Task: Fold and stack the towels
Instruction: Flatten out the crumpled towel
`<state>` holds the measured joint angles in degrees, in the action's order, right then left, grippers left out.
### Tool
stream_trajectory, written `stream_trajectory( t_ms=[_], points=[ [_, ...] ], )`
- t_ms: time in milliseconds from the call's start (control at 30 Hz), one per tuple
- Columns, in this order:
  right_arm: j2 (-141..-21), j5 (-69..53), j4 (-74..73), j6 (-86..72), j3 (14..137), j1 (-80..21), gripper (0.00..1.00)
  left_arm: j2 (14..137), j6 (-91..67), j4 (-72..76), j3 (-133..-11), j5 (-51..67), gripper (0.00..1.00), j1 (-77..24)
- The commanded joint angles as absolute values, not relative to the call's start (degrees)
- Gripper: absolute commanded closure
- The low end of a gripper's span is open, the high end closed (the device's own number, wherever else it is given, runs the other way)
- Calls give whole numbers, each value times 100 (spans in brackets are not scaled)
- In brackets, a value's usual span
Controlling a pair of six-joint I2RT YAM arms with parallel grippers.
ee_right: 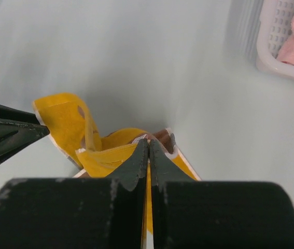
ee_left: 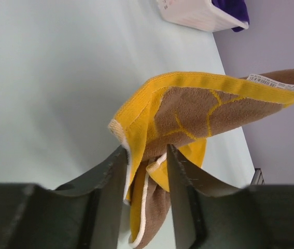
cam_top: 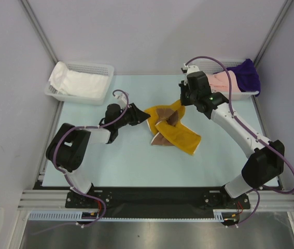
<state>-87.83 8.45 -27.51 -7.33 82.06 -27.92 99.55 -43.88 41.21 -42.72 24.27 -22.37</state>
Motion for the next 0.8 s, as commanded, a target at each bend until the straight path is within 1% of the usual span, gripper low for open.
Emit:
stream_trajectory(
  t_ms=[0, 67, 133, 200, 267, 300, 433, 633, 767],
  points=[
    [-8525, 809, -2619, -756, 8279, -2716, 100, 9940, -4403, 4421, -4517, 2514, 62, -2241],
    [-8517, 800, -2602, -765, 8271, -2681, 100, 9958, -4386, 4334, -4605, 2505, 67, -2241],
    [-8499, 782, -2602, -765, 8279, -2672, 100, 10002, -4368, 4263, -4710, 2514, 74, -2241],
    [-8473, 774, -2601, -765, 8297, -2663, 100, 10019, -4368, 4245, -4755, 2514, 84, -2241],
    [-8464, 782, -2610, -747, 8332, -2646, 100, 9993, -4351, 4210, -4842, 2514, 88, -2241],
    [-8464, 782, -2628, -738, 8384, -2637, 100, 9976, -4324, 4184, -4869, 2479, 100, -2241],
    [-8403, 844, -2733, -800, 8595, -2602, 100, 9652, -4071, 3466, -5193, 2251, 100, -2250],
    [-8086, 1002, -2751, -931, 9051, -2593, 100, 8184, -3184, 1709, -5817, 1399, 100, -2364],
    [-7718, 1072, -2742, -975, 9298, -2610, 100, 7314, -2813, 854, -6292, 837, 100, -2399]
  ],
)
